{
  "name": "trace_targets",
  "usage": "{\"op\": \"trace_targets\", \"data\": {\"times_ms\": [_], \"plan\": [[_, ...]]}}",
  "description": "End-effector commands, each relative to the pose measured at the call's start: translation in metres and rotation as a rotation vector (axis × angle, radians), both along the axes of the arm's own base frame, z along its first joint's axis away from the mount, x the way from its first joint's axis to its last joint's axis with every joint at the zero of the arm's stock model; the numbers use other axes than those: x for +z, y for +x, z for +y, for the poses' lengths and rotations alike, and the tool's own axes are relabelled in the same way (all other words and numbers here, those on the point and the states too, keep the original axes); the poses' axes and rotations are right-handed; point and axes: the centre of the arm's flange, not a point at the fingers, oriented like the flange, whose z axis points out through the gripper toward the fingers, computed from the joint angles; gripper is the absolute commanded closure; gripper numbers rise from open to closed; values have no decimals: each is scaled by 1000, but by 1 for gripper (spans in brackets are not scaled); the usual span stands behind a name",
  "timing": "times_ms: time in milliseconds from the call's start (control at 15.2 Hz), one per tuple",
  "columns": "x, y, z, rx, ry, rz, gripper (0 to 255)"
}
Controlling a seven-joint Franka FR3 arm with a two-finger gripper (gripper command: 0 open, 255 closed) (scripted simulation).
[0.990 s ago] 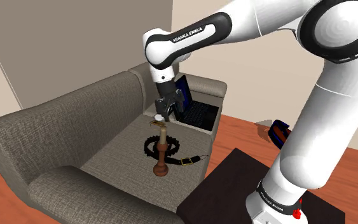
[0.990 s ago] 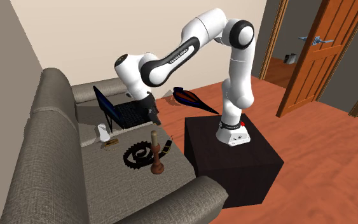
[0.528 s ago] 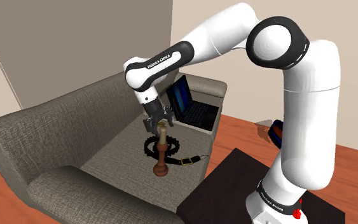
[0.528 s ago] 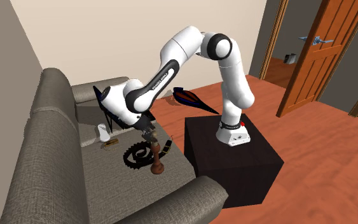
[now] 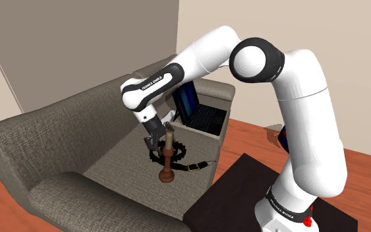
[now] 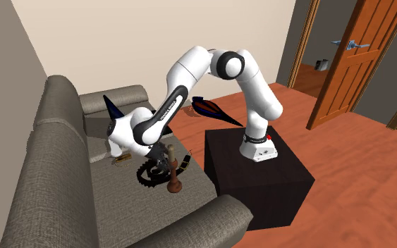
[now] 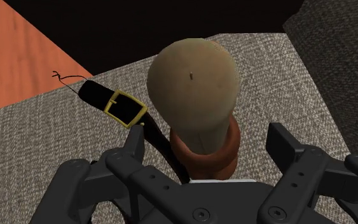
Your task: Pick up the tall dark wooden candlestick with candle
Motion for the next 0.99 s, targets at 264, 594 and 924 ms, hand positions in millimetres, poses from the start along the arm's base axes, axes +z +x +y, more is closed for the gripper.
{"op": "trace_targets", "data": {"times_ms": [264,594,924], "plan": [[-22,-1,0,0,0,0,255],[-22,-2,0,0,0,0,255],[-16,0,-1,0,0,0,255]]}}
